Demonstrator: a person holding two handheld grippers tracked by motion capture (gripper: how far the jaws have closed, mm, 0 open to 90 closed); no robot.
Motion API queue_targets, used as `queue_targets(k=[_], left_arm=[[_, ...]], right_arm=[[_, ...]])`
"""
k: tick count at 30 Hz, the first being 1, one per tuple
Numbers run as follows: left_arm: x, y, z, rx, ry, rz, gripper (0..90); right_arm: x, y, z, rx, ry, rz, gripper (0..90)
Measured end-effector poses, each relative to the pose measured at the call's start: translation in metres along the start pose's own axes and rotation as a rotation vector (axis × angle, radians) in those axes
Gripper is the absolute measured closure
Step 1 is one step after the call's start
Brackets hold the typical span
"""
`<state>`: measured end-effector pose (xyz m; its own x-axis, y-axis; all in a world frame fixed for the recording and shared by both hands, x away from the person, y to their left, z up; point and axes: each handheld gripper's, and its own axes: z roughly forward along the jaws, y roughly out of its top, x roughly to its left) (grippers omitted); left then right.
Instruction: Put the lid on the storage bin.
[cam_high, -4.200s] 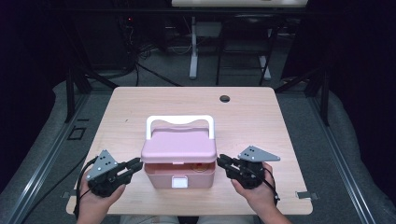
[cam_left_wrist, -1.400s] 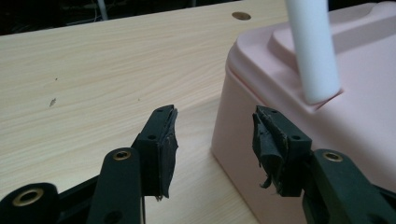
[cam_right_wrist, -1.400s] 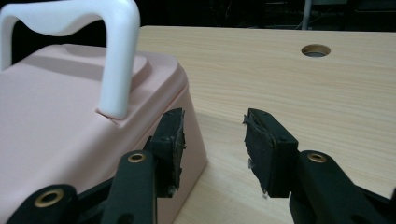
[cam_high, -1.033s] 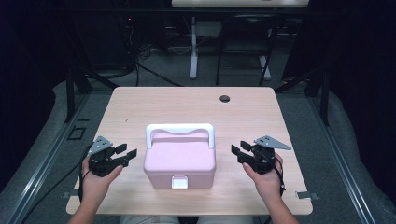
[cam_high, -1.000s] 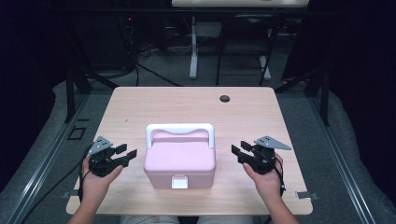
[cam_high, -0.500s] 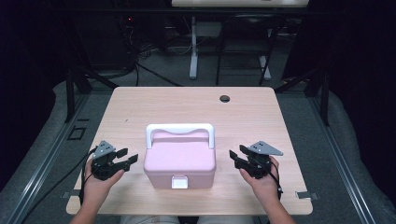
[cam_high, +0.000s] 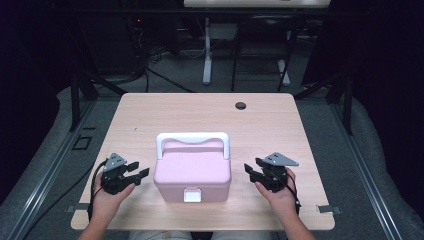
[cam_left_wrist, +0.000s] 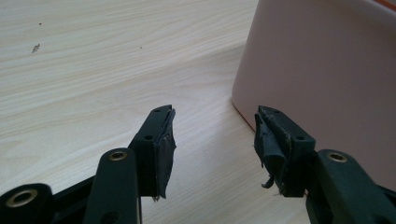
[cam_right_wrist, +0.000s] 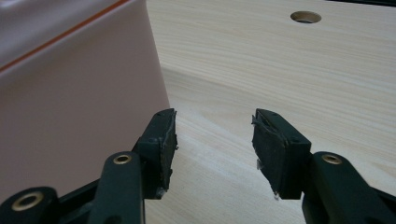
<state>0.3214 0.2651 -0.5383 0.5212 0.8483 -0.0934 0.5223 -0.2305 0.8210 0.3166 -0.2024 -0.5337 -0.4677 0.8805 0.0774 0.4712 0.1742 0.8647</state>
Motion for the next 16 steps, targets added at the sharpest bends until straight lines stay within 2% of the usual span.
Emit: queue_targets(k=[9, 15, 16], left_arm=[[0.002, -0.001, 0.002, 0.014, -0.012, -0.005, 48.2], [0.003, -0.001, 0.003, 0.002, -0.017, -0.009, 49.8], [0.004, -0.001, 0.003, -0.01, -0.029, -0.021, 49.8]], right_arm=[[-0.002, -0.002, 0.005, 0.012, -0.014, -0.032, 46.1], [-0.006, -0.005, 0.01, 0.052, -0.004, -0.026, 44.5], [-0.006, -0.005, 0.01, 0.056, -0.01, -0.034, 42.6]])
